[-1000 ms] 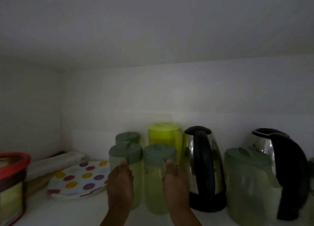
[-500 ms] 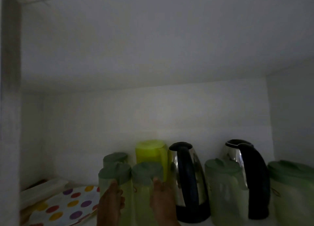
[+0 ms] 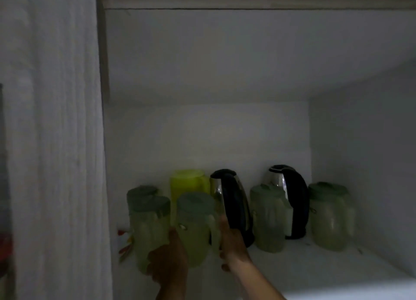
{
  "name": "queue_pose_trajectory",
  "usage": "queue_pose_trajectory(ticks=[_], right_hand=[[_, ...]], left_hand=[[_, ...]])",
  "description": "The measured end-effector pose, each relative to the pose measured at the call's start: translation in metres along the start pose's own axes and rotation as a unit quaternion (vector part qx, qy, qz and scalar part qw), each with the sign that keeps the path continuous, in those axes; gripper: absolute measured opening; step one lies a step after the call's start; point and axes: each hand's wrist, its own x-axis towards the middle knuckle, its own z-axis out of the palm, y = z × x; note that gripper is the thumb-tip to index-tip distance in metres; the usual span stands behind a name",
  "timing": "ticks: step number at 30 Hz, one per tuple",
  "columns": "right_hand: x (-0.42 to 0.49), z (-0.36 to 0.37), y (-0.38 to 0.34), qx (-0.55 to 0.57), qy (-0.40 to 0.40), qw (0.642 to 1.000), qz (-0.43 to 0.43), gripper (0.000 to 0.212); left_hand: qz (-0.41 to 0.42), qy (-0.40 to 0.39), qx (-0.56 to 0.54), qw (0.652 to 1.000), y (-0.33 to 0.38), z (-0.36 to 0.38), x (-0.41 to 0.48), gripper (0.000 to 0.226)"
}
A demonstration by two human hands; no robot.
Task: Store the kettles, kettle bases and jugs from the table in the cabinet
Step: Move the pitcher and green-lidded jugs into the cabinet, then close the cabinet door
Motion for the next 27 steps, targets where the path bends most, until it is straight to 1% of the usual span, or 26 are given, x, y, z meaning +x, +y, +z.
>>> queue_pose_trajectory(ticks=[1, 3, 4, 5, 7, 9, 11, 14, 15, 17, 19, 22, 25, 27], right_hand=[[-0.014, -0.005, -0.008, -0.008, 0.002, 1.000, -0.010, 0.073], [-0.029, -0.013, -0.012, -0.007, 0.008, 1.000, -0.026, 0.063], [-0.036, -0.016, -0.013, -0.009, 0.011, 0.999, -0.032, 0.062], [-0.045, -0.020, -0.014, -0.019, 0.013, 0.999, -0.029, 0.066], [-0.058, -0.026, -0.014, -0.058, 0.022, 0.998, -0.029, 0.075], [-0.070, -0.037, -0.016, -0.086, 0.045, 0.995, -0.030, 0.080], [-0.083, -0.053, -0.020, -0.095, 0.067, 0.992, -0.039, 0.080], [-0.107, -0.086, -0.032, -0.100, 0.098, 0.988, -0.064, 0.080], [-0.117, -0.100, -0.036, -0.114, 0.108, 0.985, -0.075, 0.078], [-0.141, -0.134, -0.046, -0.153, 0.135, 0.973, -0.108, 0.072], [-0.175, -0.176, -0.057, -0.180, 0.167, 0.960, -0.134, 0.067], [-0.238, -0.259, -0.071, -0.209, 0.229, 0.938, -0.154, 0.069], [-0.316, -0.350, -0.081, -0.258, 0.315, 0.895, -0.182, 0.069], [-0.370, -0.406, -0.087, -0.265, 0.379, 0.865, -0.195, 0.066]], left_hand=[[-0.001, -0.023, -0.003, 1.000, 0.002, -0.002, -0.007, 0.074], [0.008, -0.055, -0.022, 0.998, 0.004, -0.003, -0.020, 0.058], [0.016, -0.062, -0.003, 0.998, 0.003, -0.004, -0.027, 0.052], [0.013, -0.083, 0.008, 0.996, 0.001, -0.008, -0.031, 0.050], [0.019, -0.117, 0.042, 0.992, -0.003, -0.013, -0.037, 0.051], [0.010, -0.122, 0.053, 0.991, -0.003, -0.020, -0.051, 0.052], [-0.005, -0.133, 0.057, 0.989, -0.001, -0.025, -0.065, 0.055], [0.039, -0.168, 0.074, 0.982, 0.006, -0.028, -0.097, 0.052], [0.040, -0.175, 0.071, 0.981, 0.009, -0.028, -0.111, 0.050], [0.066, -0.183, 0.057, 0.979, 0.018, -0.030, -0.150, 0.051], [0.086, -0.201, 0.026, 0.975, 0.028, -0.025, -0.200, 0.058], [0.128, -0.250, 0.003, 0.960, 0.038, -0.016, -0.299, 0.063], [0.169, -0.321, -0.028, 0.931, 0.033, -0.009, -0.418, 0.062], [0.181, -0.373, -0.041, 0.909, 0.024, -0.013, -0.502, 0.060]])
